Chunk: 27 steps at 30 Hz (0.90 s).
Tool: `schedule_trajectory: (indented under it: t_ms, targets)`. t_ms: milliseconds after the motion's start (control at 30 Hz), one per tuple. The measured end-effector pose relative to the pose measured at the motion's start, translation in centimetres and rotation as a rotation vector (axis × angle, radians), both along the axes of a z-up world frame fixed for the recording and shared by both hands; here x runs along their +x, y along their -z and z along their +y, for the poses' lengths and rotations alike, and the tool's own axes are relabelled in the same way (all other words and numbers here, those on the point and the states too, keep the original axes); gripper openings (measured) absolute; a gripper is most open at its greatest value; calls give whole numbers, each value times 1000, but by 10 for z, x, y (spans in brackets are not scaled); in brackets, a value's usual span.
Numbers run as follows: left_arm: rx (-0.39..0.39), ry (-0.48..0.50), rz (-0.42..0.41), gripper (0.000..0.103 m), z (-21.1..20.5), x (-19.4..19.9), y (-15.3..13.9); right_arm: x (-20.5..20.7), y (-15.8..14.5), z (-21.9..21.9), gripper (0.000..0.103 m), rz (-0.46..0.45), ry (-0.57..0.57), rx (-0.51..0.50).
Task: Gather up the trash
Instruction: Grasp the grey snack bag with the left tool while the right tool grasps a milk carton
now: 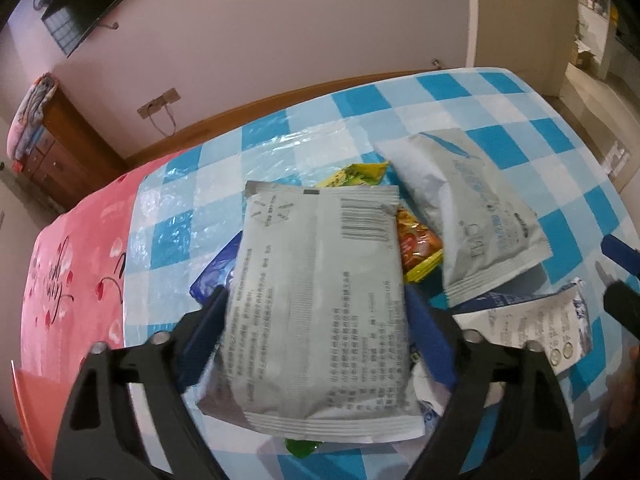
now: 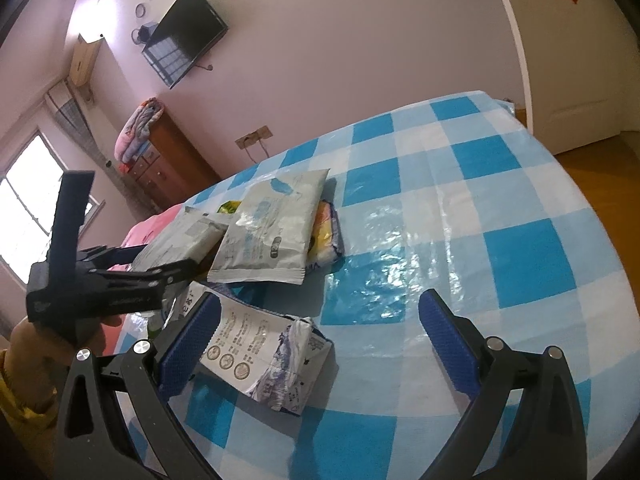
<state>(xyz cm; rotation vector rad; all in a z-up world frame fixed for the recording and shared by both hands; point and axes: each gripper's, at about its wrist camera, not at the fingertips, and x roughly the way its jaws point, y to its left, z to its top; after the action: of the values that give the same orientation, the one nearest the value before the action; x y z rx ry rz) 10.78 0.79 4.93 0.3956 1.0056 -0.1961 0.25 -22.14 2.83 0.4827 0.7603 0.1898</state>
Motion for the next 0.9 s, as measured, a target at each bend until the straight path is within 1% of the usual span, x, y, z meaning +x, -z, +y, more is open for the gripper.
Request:
schedule_trajectory:
  t_ms: [267, 300, 333, 400, 467, 533, 767, 900]
  targets:
    - [4, -20, -27, 80, -2, -6, -1, 1, 1, 11, 96, -2, -50, -4]
    - [2, -21, -28, 80, -2, -6, -1, 2, 1, 12, 94, -3, -56, -4]
    - [-5, -25, -32, 80, -1, -8, -2, 2, 1, 14, 86, -1, -66, -1]
    - [-18, -33, -35, 79, 1, -11, -3, 5, 3, 16, 83, 11, -81, 5]
    - [-38, -46, -40, 79, 5, -15, -6, 5, 5, 17, 82, 20, -94, 9]
    - [-55, -59, -46, 79, 9, -19, -8, 5, 6, 19, 78, 21, -113, 23]
    - [-131, -107, -78, 79, 31, -45, -20, 4, 8, 34, 76, 39, -196, 39]
    - [-179, -139, -93, 79, 44, -62, -25, 1, 8, 45, 76, 51, -245, 22]
